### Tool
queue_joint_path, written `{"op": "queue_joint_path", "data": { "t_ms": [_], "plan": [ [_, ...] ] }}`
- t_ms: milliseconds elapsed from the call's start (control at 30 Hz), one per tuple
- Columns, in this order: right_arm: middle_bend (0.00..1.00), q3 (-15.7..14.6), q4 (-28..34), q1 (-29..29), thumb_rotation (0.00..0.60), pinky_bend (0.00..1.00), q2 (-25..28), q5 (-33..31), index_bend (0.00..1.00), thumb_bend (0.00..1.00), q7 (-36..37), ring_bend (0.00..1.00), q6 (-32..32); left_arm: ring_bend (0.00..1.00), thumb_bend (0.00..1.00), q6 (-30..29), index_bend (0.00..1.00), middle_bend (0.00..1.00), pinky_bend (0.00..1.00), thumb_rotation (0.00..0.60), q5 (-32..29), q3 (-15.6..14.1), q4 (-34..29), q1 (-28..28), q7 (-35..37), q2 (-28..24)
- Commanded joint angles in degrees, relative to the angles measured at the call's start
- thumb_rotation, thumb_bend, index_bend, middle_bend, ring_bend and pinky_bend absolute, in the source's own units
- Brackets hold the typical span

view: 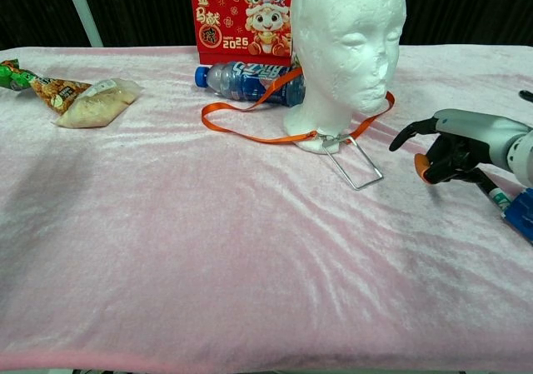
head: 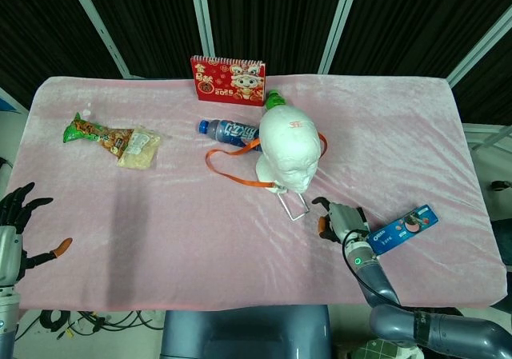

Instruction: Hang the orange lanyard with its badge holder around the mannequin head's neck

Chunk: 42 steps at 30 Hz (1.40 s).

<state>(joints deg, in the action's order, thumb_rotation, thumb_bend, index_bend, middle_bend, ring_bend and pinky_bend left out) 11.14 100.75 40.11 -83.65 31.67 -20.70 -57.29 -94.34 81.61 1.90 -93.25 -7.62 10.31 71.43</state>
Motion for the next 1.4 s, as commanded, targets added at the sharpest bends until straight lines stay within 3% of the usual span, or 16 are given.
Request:
{"op": "queue_joint_path", "data": {
  "t_ms": [33, 667, 1400],
  "plan": [
    [0.87, 0.9, -1.4, 1.3, 0.6, 0.87, -1.7, -2.4, 0.25, 0.7, -0.3, 0.88, 0.8, 0.0, 0.14, 0.2, 0.25, 0.06, 0.0, 0.6, -0.3, 0.4, 0.0, 0.2, -0.2, 0.1],
    [0.87, 1.7, -5.2, 4.8, 0.6, 0.87, -6.6, -7.5, 0.27, 0.71, -1.2, 0.88, 2.6, 0.0, 0.16, 1.4, 0.25, 0.06, 0.0, 0.6, -1.2, 2.7, 0.5, 0.9, -0.7, 0.9],
    [0.87, 0.8, -6.4, 6.0, 0.6, 0.87, -10.0, -9.0, 0.35, 0.71, -0.7, 0.88, 4.0, 0.0, 0.16, 2.5, 0.25, 0.06, 0.0, 0.6, -3.3, 5.2, 0.6, 1.5, -1.5, 1.6]
  ]
}}
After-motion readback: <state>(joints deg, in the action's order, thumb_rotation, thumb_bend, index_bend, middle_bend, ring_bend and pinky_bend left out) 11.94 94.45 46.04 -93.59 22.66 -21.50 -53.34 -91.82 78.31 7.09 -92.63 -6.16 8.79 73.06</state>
